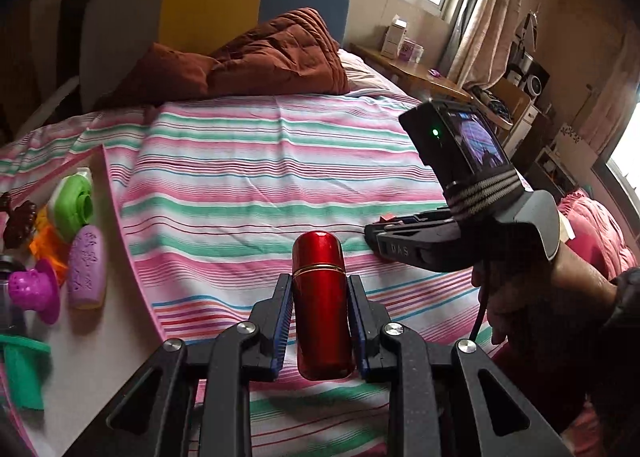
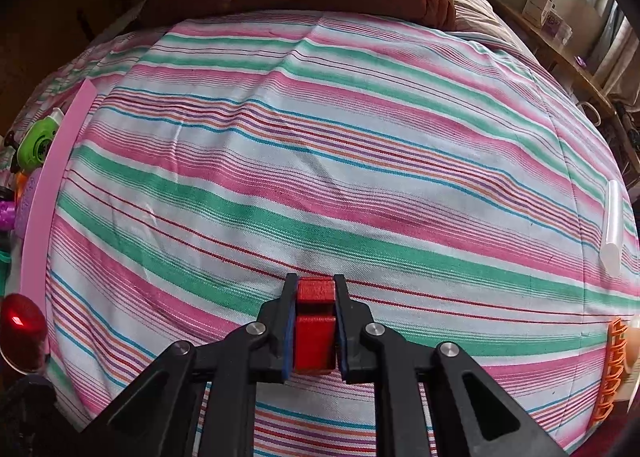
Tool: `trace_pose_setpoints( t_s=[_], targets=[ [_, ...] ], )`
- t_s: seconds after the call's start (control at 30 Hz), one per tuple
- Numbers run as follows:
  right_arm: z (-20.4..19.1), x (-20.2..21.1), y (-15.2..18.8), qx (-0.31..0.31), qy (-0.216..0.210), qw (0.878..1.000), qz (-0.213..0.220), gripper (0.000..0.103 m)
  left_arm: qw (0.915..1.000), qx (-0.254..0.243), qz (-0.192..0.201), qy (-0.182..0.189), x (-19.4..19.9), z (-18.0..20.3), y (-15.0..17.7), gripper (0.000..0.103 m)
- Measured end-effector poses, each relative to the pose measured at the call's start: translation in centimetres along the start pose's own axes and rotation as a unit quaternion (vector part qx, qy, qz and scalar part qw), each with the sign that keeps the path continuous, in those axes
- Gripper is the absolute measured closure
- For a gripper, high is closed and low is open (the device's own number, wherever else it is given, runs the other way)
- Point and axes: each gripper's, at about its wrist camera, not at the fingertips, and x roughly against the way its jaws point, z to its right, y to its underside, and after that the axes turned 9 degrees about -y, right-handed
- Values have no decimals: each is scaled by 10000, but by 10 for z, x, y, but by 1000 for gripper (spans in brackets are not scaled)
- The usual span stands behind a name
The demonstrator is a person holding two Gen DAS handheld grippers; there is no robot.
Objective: Organize rigid objects
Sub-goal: 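Carry the red cylinder into the tray and open the left gripper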
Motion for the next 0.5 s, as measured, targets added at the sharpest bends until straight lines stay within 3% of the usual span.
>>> trace_pose_setpoints(
  t_s=[0.5],
  targets=[
    [-8,-5,-2,246,176,9995,28,88,9985,425,151,-320,18,-42,1,76]
  ],
)
